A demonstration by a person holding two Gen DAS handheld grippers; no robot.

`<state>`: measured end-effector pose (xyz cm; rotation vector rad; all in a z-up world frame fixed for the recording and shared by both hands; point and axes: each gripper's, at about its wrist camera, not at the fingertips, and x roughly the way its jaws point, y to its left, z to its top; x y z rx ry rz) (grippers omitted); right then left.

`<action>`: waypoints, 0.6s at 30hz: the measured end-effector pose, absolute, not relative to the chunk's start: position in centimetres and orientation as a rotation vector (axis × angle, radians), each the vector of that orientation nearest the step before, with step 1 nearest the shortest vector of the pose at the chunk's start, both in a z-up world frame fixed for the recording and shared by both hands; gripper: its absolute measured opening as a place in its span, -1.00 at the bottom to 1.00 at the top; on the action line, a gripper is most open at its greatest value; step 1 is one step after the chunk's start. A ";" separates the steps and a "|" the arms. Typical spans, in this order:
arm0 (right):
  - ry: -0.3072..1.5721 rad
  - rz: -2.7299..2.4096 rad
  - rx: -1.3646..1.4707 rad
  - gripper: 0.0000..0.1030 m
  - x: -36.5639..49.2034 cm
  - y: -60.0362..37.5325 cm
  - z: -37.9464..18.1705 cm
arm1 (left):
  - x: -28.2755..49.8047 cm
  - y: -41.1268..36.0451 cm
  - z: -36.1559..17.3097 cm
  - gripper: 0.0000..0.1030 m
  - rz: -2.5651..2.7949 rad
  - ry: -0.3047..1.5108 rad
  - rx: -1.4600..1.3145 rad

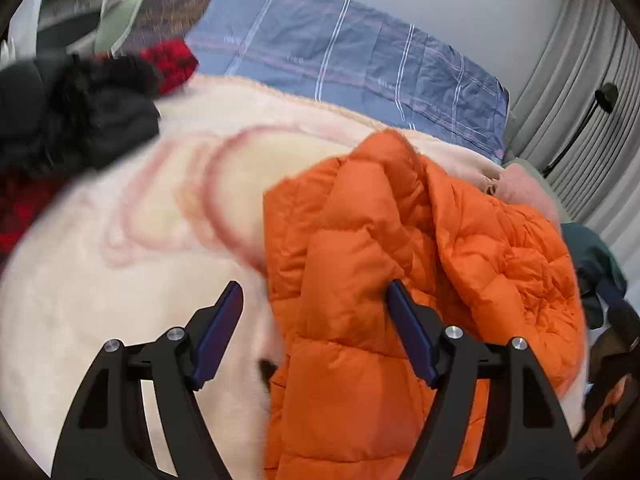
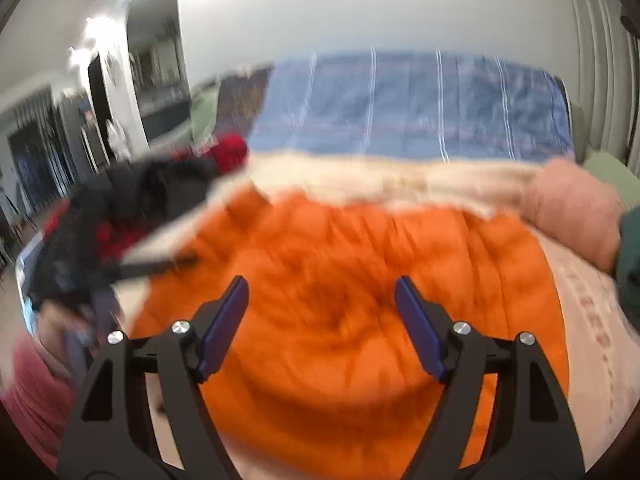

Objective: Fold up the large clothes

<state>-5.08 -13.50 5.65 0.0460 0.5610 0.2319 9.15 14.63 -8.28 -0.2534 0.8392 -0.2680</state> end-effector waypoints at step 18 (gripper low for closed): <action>0.856 0.116 0.007 -0.09 0.6 -12.6 -5.2 | 15.2 16.3 -13.4 0.93 -0.369 0.986 -0.371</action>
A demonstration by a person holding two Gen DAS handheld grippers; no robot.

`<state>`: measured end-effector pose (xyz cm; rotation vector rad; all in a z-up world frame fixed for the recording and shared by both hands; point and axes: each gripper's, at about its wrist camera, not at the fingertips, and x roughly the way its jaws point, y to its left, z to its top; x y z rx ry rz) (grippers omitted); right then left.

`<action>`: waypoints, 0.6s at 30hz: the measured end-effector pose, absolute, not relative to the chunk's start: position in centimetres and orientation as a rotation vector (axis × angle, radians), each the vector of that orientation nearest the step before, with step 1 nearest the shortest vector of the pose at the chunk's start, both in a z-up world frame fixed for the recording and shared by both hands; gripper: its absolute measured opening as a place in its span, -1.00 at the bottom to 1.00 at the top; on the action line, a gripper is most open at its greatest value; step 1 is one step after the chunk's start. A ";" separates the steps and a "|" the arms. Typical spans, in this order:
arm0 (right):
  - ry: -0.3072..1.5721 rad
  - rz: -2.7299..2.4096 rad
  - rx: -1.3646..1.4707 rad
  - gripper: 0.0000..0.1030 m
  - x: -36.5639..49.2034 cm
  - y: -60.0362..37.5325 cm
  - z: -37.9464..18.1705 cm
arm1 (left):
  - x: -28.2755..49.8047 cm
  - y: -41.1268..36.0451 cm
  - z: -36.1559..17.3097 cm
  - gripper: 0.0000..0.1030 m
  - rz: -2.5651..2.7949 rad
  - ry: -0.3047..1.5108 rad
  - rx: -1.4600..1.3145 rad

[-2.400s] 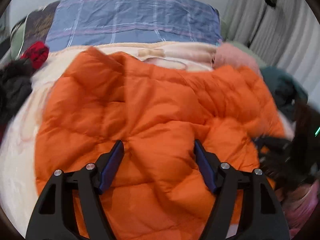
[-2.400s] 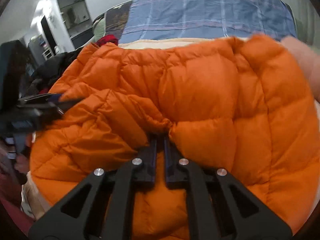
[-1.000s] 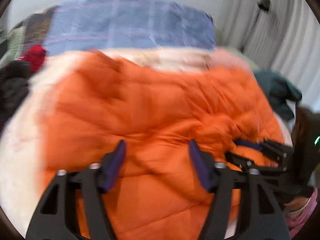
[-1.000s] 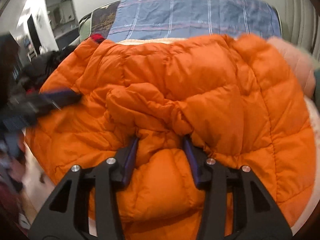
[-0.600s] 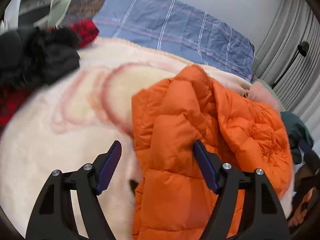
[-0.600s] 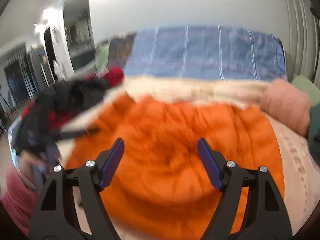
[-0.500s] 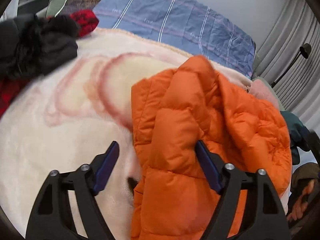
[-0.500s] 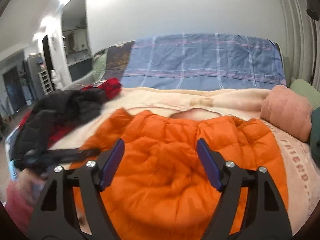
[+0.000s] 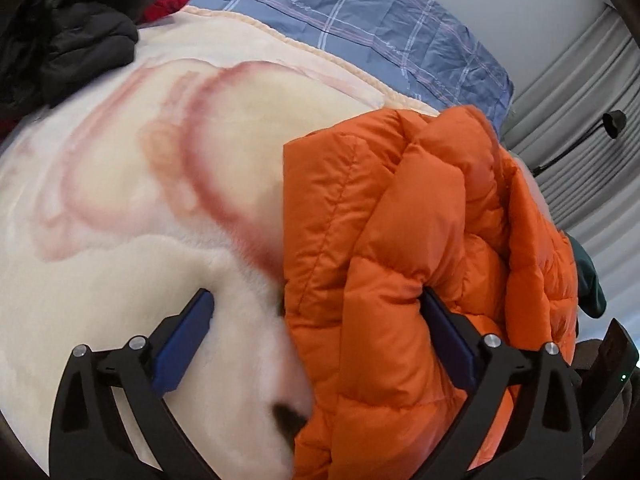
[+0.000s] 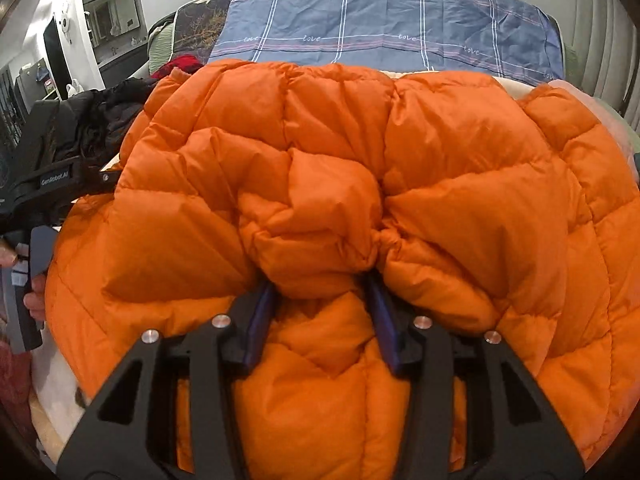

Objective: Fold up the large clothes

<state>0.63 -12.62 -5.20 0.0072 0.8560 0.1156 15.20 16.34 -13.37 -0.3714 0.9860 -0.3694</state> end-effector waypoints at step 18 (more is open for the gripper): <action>0.801 0.162 0.075 -0.08 -1.2 -14.4 -5.6 | 11.3 7.3 -0.4 -0.63 -0.575 0.803 -0.047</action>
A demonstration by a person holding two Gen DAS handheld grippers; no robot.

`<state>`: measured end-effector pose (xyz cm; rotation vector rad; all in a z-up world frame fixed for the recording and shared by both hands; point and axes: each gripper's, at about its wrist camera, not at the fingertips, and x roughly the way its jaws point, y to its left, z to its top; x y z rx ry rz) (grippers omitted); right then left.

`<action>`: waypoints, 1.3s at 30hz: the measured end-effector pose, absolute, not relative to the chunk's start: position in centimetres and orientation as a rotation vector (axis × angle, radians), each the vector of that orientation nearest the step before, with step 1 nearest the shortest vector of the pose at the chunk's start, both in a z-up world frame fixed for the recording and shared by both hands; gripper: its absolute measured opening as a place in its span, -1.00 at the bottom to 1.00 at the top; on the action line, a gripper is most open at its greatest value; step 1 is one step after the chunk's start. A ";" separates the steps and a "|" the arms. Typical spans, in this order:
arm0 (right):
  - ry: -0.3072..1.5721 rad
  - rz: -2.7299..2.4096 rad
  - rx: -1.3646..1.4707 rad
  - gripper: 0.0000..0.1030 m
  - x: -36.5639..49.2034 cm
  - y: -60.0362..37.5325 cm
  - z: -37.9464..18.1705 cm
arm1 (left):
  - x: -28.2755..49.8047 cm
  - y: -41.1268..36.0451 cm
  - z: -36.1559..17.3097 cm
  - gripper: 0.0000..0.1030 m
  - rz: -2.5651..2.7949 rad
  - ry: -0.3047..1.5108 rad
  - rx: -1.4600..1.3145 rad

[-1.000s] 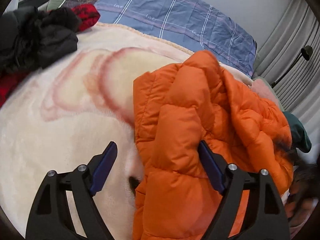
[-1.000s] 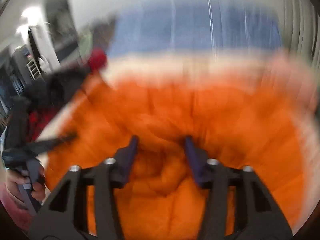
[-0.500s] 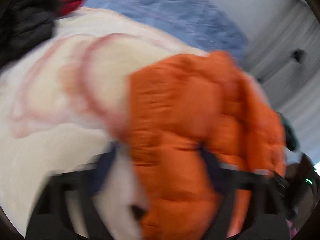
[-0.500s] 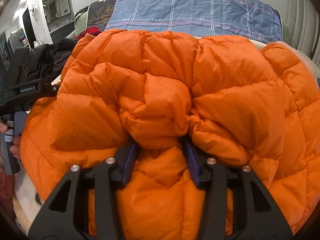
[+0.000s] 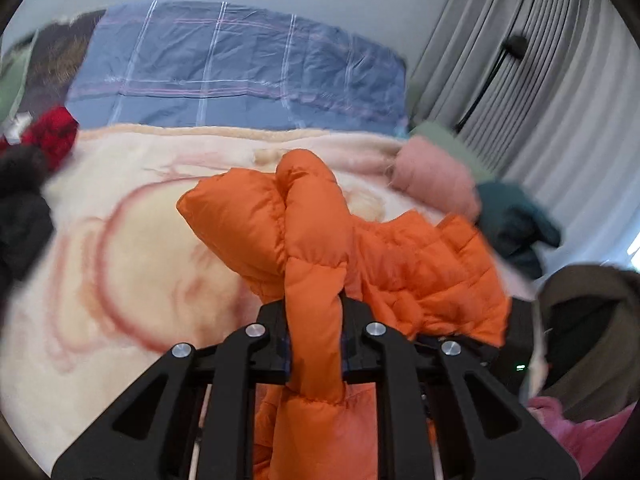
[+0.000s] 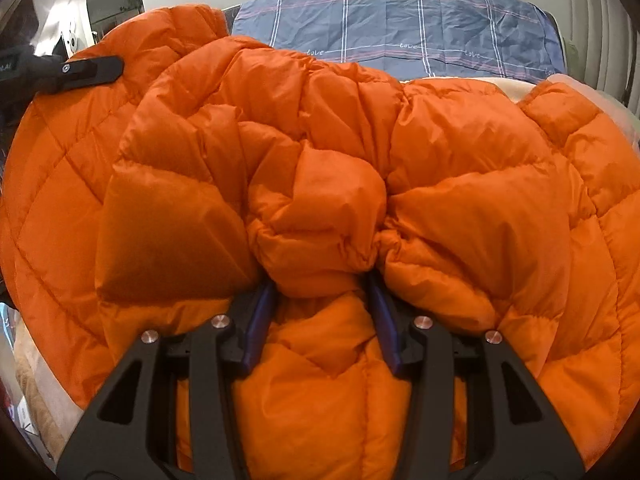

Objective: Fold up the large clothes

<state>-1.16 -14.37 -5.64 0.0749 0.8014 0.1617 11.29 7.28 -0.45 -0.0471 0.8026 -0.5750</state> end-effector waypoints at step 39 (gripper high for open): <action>0.777 0.123 0.110 -0.07 -2.3 -14.7 -5.1 | 11.8 1.2 3.4 -0.64 -0.753 0.822 0.100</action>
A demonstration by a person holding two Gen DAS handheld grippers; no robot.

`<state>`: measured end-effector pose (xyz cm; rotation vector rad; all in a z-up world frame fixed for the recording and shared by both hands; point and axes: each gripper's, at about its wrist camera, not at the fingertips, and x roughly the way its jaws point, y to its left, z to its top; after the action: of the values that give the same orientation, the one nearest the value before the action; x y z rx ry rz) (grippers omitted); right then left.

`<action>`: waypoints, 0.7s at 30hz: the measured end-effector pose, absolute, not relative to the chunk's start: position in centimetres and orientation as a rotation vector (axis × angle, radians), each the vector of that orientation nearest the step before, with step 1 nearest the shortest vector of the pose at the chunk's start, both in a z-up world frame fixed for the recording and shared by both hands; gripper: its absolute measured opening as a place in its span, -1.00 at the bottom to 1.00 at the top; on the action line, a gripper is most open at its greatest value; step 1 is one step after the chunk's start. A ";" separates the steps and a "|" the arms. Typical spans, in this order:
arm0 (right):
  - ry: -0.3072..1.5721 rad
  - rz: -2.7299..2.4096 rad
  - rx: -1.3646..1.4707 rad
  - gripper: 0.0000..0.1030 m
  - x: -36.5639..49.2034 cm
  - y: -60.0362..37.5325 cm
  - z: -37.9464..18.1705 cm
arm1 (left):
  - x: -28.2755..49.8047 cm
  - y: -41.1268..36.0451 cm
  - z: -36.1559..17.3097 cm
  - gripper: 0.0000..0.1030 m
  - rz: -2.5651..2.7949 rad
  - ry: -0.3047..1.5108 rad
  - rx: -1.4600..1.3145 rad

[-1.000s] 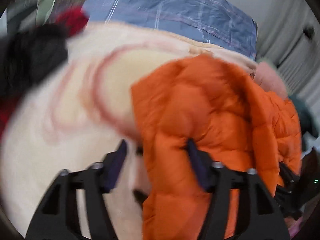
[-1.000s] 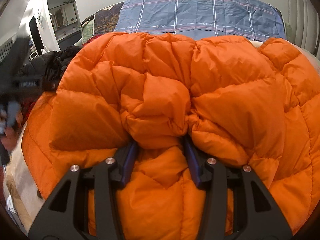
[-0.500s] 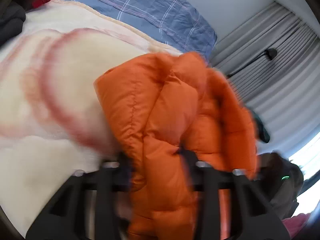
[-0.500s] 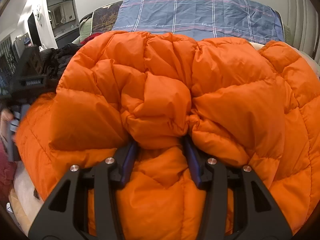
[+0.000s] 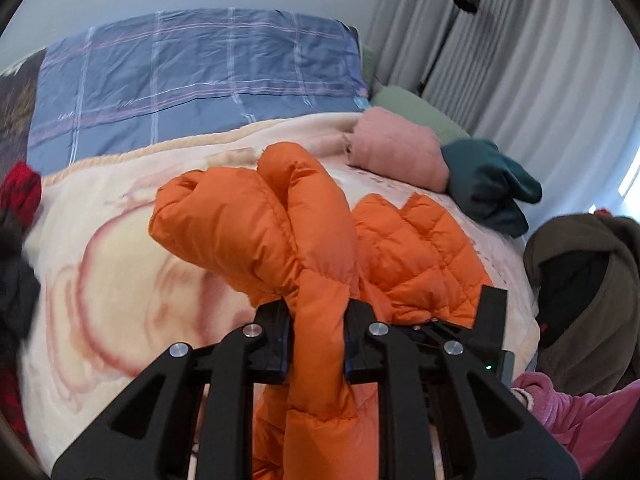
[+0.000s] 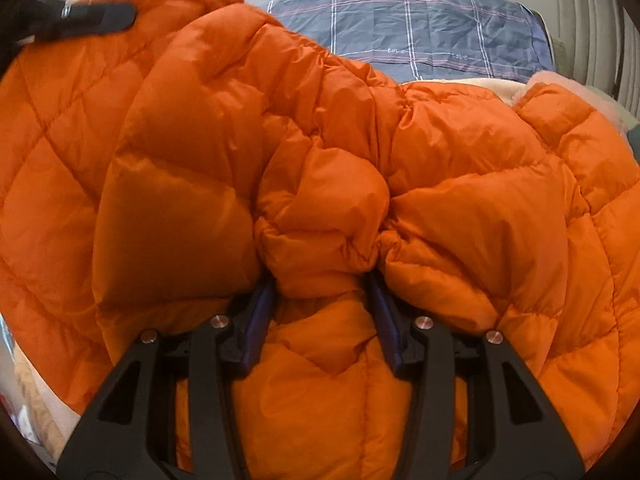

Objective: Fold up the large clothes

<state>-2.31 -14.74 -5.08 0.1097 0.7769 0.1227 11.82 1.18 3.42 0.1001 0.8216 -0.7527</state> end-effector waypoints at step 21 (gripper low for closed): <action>0.722 0.184 0.295 -0.01 -8.3 -21.9 -3.1 | 11.2 -21.5 2.5 -0.50 -0.880 1.243 0.477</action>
<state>-8.25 -21.89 -3.09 0.2951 0.7219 0.1844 11.19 -21.49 2.52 0.4773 1.2430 -0.8802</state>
